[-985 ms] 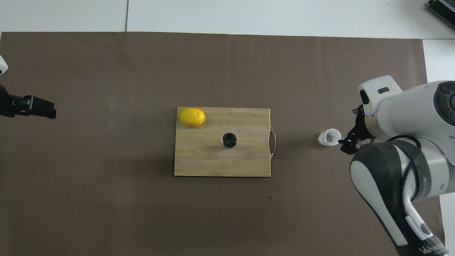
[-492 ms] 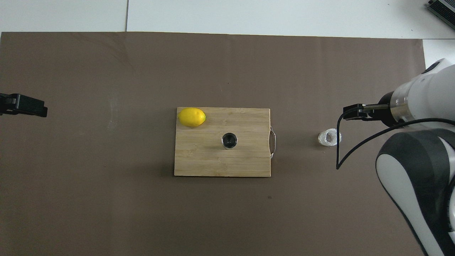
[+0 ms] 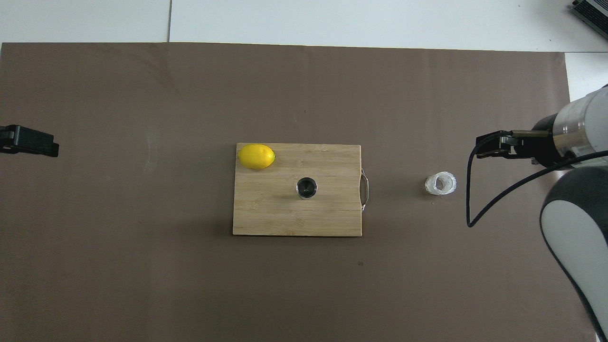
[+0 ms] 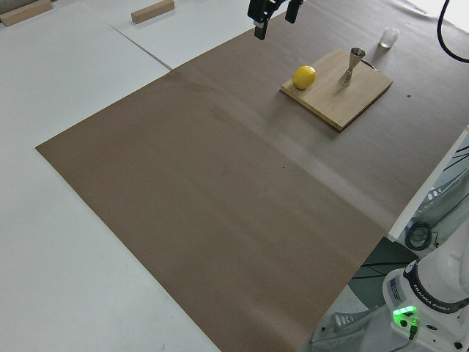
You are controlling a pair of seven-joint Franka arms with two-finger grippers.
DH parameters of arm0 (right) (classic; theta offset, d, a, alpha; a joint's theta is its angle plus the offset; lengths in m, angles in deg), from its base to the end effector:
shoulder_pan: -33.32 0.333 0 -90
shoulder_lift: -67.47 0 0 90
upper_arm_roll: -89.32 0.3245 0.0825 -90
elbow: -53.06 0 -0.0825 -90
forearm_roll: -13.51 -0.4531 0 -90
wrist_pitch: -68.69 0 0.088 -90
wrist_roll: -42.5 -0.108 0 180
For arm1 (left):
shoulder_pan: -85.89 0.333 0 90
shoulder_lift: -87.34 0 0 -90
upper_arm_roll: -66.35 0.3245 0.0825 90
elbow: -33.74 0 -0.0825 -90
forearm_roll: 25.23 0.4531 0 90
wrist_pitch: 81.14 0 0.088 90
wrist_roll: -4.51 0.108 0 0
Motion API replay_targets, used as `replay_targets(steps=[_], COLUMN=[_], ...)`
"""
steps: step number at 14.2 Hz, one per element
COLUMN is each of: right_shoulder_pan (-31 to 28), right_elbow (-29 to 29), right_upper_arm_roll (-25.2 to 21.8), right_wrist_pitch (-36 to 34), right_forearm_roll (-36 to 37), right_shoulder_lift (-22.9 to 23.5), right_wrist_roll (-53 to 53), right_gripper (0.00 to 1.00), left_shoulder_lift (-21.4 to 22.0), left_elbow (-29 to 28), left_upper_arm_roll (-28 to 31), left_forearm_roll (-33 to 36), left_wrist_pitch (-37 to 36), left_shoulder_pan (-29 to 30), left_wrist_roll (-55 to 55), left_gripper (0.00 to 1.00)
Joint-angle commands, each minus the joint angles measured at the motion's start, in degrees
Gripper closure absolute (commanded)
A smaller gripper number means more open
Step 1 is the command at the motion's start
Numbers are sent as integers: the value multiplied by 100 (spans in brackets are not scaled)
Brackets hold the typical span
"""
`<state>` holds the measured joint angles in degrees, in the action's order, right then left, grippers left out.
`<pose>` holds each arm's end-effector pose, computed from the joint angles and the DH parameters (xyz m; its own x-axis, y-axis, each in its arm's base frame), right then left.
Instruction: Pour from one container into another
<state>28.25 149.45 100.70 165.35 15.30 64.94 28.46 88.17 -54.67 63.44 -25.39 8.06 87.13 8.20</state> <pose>0.6155 0.0673 0.6086 0.9898 -0.1307 0.0561 -0.1323 -0.9908 0.0271 0.6177 -0.0185 0.6547 0.9952 -0.0935 0.0283 -0.0935 -0.9956 0.0002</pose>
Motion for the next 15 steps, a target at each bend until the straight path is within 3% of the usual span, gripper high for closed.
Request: replay_targets(steps=[1, 3, 7, 15], right_shoulder_pan=[-222, -363, -293, -284], right_elbow=[-58, -49, 82, 250], right_upper_arm_roll=[22, 22, 22, 22], right_wrist_pitch=[-130, -122, -60, -77], right_forearm_roll=[-257, -302, -293, -249], right_shoulder_lift=[-1, -11, -46, -142], right_wrist_roll=[110, 584, 577, 551], right_gripper=[0, 0, 0, 0], left_shoulder_lift=[-3, 5, 198, 190], left_elbow=[113, 113, 34, 17], left_upper_arm_roll=[18, 1, -70, -70], left_forearm_roll=[-81, -72, -72, -72], left_wrist_pitch=[-148, -165, -174, -157], left_shoulder_pan=[34, -36, -27, -27], left_wrist_roll=[26, 35, 35, 35], left_gripper=[0, 0, 0, 0])
